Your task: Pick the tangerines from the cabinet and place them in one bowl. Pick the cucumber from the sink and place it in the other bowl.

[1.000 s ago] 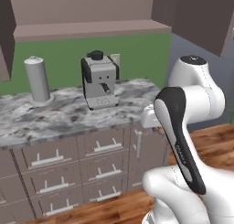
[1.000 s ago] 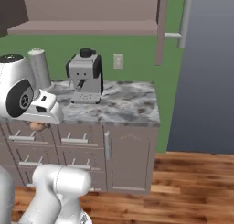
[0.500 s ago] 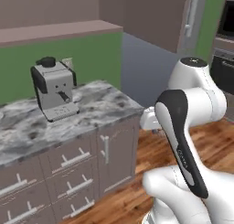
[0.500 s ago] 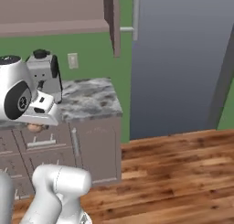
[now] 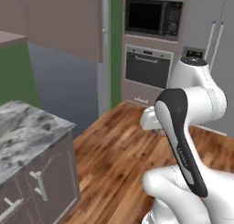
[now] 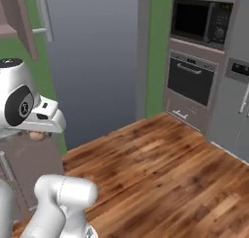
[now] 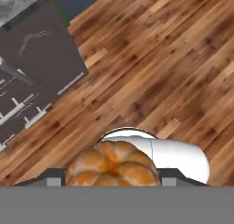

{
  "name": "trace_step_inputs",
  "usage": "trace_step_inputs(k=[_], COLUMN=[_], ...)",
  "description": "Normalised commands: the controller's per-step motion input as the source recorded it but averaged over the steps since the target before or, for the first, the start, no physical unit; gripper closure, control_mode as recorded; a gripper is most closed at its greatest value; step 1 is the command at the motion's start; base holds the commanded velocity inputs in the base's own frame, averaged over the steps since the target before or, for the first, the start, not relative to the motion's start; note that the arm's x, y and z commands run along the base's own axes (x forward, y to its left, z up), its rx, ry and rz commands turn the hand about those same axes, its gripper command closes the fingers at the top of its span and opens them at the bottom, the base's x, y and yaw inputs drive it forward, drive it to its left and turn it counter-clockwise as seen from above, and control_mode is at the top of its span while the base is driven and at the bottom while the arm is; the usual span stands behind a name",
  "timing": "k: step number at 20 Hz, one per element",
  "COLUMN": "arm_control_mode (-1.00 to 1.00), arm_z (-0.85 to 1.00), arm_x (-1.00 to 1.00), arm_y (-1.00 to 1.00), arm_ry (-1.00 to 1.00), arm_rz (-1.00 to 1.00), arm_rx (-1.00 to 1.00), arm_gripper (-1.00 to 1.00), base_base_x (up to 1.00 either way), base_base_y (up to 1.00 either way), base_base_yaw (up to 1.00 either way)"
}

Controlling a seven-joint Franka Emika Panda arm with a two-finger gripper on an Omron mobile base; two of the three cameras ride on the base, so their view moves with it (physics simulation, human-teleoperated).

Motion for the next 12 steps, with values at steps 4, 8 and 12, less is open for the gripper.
trace_step_inputs(k=[4,8,12], arm_control_mode=[1.00,1.00,1.00], arm_z=[0.00,0.00,0.00], arm_x=[0.00,0.00,0.00], arm_y=[0.00,0.00,0.00], arm_ry=[0.00,0.00,0.00], arm_rz=[0.00,0.00,0.00], arm_rx=[0.00,0.00,0.00], arm_gripper=[1.00,1.00,1.00], base_base_x=[0.02,0.13,0.08], base_base_y=[-0.72,-0.74,-0.72], base_base_yaw=[-0.69,-0.66,-0.67])
